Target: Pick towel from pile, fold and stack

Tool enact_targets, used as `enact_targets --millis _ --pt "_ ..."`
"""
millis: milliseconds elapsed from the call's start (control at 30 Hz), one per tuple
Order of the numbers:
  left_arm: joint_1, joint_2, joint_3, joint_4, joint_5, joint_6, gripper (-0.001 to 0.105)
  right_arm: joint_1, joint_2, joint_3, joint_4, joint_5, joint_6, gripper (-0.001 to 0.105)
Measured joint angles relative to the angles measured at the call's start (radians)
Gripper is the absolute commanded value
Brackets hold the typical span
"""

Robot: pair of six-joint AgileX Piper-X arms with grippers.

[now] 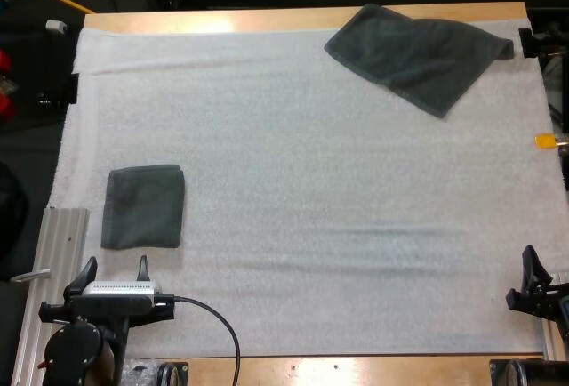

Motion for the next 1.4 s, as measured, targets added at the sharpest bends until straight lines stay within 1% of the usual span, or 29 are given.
enact_targets --millis 200,400,500,1400 --pt "0.000 0.000 0.000 -0.002 0.010 0.000 0.061 0.000 0.000 0.000 0.007 0.000 0.000 0.067" --pt "0.000 0.000 0.000 0.001 0.082 -0.007 0.061 0.000 0.000 0.000 0.007 0.000 0.000 0.067" --pt "0.000 0.000 0.000 0.001 0.090 -0.008 0.061 0.000 0.000 0.000 0.007 0.000 0.000 0.067" --pt "0.000 0.000 0.000 0.001 0.095 -0.008 0.061 0.000 0.000 0.000 0.007 0.000 0.000 0.067"
